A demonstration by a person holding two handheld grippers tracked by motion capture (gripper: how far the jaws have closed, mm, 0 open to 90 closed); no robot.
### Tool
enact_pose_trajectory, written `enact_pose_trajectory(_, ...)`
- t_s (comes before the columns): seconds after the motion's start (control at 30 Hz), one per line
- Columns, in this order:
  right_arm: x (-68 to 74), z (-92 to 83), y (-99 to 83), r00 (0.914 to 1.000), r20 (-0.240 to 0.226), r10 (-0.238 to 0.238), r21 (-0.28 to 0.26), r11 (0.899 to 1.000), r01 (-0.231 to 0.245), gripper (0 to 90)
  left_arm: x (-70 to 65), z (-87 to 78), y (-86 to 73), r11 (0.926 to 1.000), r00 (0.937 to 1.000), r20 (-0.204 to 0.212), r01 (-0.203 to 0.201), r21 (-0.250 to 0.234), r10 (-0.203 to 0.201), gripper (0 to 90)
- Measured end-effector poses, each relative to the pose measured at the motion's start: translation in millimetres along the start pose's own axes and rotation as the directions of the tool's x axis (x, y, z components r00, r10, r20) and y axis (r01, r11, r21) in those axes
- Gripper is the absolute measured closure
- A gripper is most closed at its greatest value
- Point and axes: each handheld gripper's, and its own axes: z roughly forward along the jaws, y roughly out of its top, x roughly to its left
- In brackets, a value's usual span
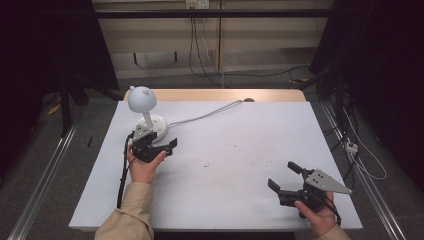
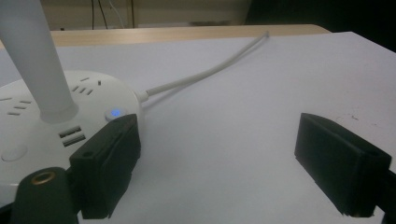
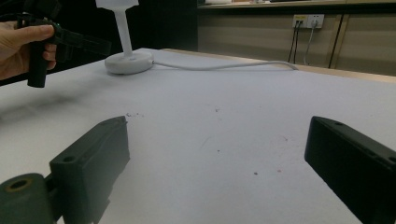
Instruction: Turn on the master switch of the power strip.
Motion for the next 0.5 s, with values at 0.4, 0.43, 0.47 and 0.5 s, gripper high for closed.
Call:
enact_pose_trajectory(0.4, -0.2, 0.2, -0.4, 1.0, -0.001, -0.006, 0.005, 1.0, 0.006, 6.1, -2.4, -14.6, -2.3, 0.9991, 0.9989, 0.015, -0.043, 0.002, 0.043, 11.2)
enact_pose_trajectory(0.43, -0.1, 0.2, -0.3, 1.0, -0.001, -0.007, 0.005, 1.0, 0.007, 6.1, -3.1, -15.3, -2.3, 0.9991, 0.999, 0.017, -0.042, -0.001, 0.042, 11.1)
enact_pose_trajectory(0.47, 0.0, 0.2, -0.3, 1.0, -0.002, -0.006, 0.004, 1.0, 0.006, 6.1, -3.2, -16.2, -2.1, 0.9989, 0.9987, 0.021, -0.047, 0.002, 0.047, 10.8)
enact_pose_trajectory(0.5, 0.1, 0.3, -0.3, 1.0, -0.003, -0.006, 0.004, 1.0, 0.006, 6.1, -3.8, -17.2, -2.0, 0.9988, 0.9985, 0.023, -0.049, 0.002, 0.049, 10.8)
